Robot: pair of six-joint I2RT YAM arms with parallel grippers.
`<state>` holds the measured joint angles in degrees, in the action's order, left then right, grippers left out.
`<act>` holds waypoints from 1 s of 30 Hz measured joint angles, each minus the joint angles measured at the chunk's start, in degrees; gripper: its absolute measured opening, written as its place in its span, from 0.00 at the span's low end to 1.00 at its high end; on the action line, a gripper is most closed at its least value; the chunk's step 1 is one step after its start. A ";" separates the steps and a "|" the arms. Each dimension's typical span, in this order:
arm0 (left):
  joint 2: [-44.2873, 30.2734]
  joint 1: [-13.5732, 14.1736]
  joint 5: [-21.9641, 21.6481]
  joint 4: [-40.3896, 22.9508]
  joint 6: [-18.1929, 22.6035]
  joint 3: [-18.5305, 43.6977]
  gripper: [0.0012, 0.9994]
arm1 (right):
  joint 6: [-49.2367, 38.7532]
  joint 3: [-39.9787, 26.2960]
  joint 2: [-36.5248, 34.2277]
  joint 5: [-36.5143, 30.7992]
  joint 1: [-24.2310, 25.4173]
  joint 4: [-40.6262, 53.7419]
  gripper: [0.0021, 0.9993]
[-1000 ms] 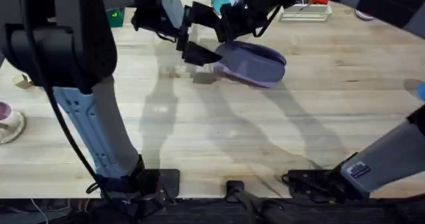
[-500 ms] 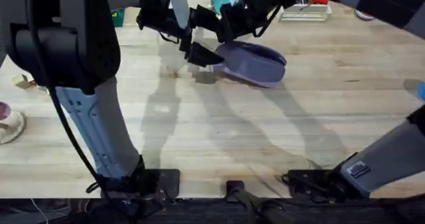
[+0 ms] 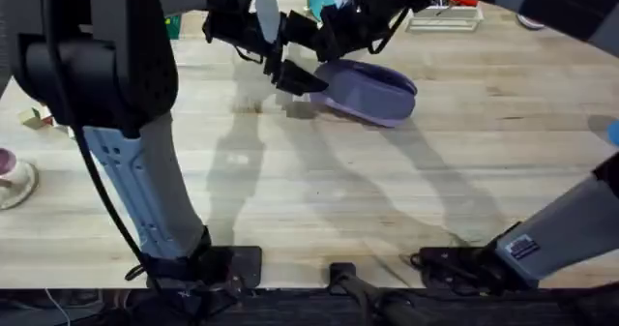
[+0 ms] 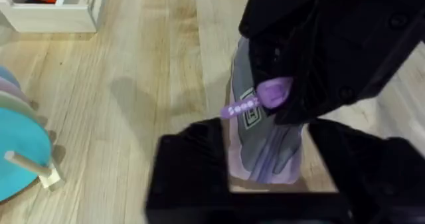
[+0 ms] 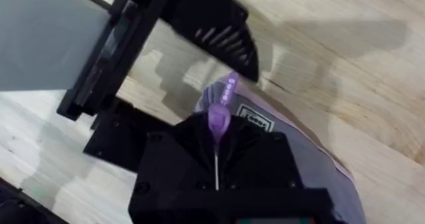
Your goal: Unzip the bag, pick up the pens from the table one at a time and place them inside, then zip the bag closed.
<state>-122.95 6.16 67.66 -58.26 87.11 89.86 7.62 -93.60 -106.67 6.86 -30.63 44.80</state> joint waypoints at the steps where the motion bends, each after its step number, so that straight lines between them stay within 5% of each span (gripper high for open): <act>1: -0.01 0.09 0.00 0.00 -0.07 0.00 0.76 | 0.00 0.00 0.00 0.02 0.00 0.00 0.03; 3: -0.01 0.15 0.00 0.01 -0.15 0.00 0.63 | 0.00 0.00 0.00 0.02 0.00 0.00 0.03; 7: -0.01 0.31 0.00 -0.42 -0.29 0.00 0.16 | -0.02 0.00 0.00 -0.37 0.04 -0.55 0.03; 9: -0.01 0.48 0.02 -0.32 -0.18 0.00 0.05 | -0.13 0.00 0.00 -0.51 0.07 -0.63 0.03; 30: -0.01 0.52 0.25 -0.01 -0.15 0.00 0.04 | -0.17 0.00 0.00 0.09 1.44 -0.68 0.03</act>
<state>-122.96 6.68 67.91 -58.27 86.96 89.86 7.44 -93.60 -106.67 6.95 -29.19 44.12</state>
